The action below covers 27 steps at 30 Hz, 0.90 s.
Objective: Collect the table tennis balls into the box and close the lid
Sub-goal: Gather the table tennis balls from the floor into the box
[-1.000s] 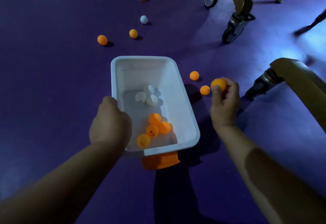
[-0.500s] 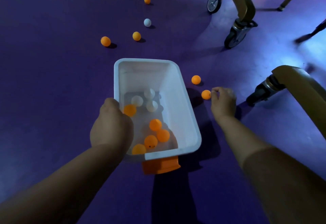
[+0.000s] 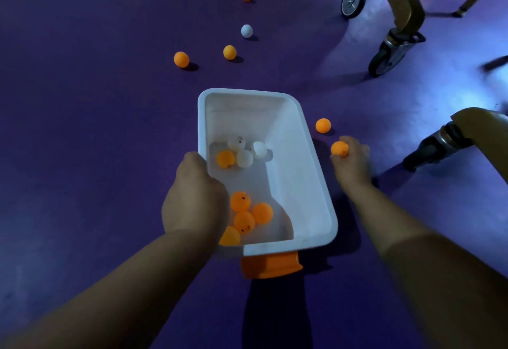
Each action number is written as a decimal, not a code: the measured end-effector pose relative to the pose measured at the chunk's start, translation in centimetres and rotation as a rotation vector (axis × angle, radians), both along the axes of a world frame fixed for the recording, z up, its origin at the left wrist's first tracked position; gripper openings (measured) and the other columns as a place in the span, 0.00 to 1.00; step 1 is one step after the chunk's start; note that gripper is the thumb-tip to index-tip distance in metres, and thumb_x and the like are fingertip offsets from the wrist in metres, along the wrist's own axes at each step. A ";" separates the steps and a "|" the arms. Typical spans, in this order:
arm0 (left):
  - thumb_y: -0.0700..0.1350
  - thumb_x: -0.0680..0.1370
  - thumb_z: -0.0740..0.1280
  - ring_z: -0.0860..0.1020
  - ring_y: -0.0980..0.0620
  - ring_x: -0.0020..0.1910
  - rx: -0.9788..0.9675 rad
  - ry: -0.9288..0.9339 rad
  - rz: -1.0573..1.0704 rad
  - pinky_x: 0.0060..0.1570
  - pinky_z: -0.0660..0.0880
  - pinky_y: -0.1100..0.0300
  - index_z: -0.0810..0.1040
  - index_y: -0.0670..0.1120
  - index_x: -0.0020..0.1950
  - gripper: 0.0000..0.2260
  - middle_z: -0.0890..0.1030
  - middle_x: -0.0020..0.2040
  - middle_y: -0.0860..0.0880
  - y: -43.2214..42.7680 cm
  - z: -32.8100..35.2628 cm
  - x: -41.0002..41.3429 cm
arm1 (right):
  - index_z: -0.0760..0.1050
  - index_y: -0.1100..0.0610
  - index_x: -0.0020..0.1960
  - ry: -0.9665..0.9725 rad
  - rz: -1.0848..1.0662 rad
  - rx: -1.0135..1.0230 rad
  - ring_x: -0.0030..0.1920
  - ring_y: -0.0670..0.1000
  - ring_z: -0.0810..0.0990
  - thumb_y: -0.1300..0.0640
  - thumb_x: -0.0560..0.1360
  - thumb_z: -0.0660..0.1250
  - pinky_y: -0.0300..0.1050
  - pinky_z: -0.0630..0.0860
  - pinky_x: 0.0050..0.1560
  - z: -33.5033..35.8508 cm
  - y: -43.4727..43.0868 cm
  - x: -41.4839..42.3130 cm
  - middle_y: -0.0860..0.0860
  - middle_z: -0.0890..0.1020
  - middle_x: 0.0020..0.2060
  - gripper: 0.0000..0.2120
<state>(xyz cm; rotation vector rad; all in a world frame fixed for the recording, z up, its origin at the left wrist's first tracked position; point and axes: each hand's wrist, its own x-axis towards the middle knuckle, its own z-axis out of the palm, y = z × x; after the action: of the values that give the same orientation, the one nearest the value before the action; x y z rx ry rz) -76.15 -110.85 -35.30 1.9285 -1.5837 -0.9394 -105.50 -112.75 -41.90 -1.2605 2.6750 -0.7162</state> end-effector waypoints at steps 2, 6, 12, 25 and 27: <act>0.39 0.77 0.55 0.71 0.51 0.33 -0.001 0.016 -0.002 0.29 0.66 0.57 0.67 0.45 0.47 0.03 0.72 0.39 0.50 0.0 -0.1 0.0 | 0.75 0.56 0.59 -0.093 0.006 -0.220 0.48 0.54 0.75 0.55 0.75 0.65 0.41 0.66 0.46 1.2 0.5 1.4 0.56 0.79 0.54 0.13; 0.42 0.78 0.57 0.71 0.52 0.34 0.000 0.051 -0.001 0.30 0.65 0.56 0.67 0.45 0.46 0.02 0.73 0.41 0.49 -0.1 -0.2 0.1 | 0.78 0.54 0.54 -0.383 0.105 -0.430 0.38 0.45 0.79 0.43 0.72 0.63 0.47 0.78 0.46 4.5 1.6 4.7 0.50 0.83 0.44 0.18; 0.44 0.78 0.58 0.73 0.50 0.37 0.009 0.111 -0.006 0.35 0.73 0.53 0.68 0.46 0.48 0.02 0.74 0.42 0.48 0.0 -0.2 0.0 | 0.77 0.50 0.51 -0.412 0.427 -0.400 0.38 0.36 0.78 0.45 0.73 0.63 0.28 0.73 0.40 8.1 2.3 7.7 0.43 0.80 0.40 0.12; 0.41 0.78 0.57 0.73 0.49 0.35 0.005 0.087 0.006 0.30 0.68 0.56 0.66 0.47 0.45 0.03 0.73 0.40 0.49 -0.4 -0.7 0.1 | 0.72 0.57 0.67 -0.100 0.044 0.125 0.59 0.61 0.76 0.62 0.75 0.65 0.45 0.70 0.49 1.0 -5.4 -1.2 0.59 0.72 0.65 0.21; 0.41 0.78 0.58 0.73 0.50 0.34 -0.007 0.101 0.007 0.30 0.70 0.55 0.66 0.47 0.43 0.04 0.73 0.39 0.50 -0.4 -0.8 0.1 | 0.68 0.53 0.70 -0.063 0.078 0.176 0.64 0.62 0.71 0.63 0.75 0.63 0.48 0.69 0.58 0.2 -6.3 -1.0 0.58 0.65 0.71 0.23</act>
<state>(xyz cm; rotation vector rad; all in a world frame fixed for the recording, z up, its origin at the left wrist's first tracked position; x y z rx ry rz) -76.02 -111.27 -36.13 1.8510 -1.5200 -1.0103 -106.47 -119.04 -41.67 -1.2674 2.5579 -0.4903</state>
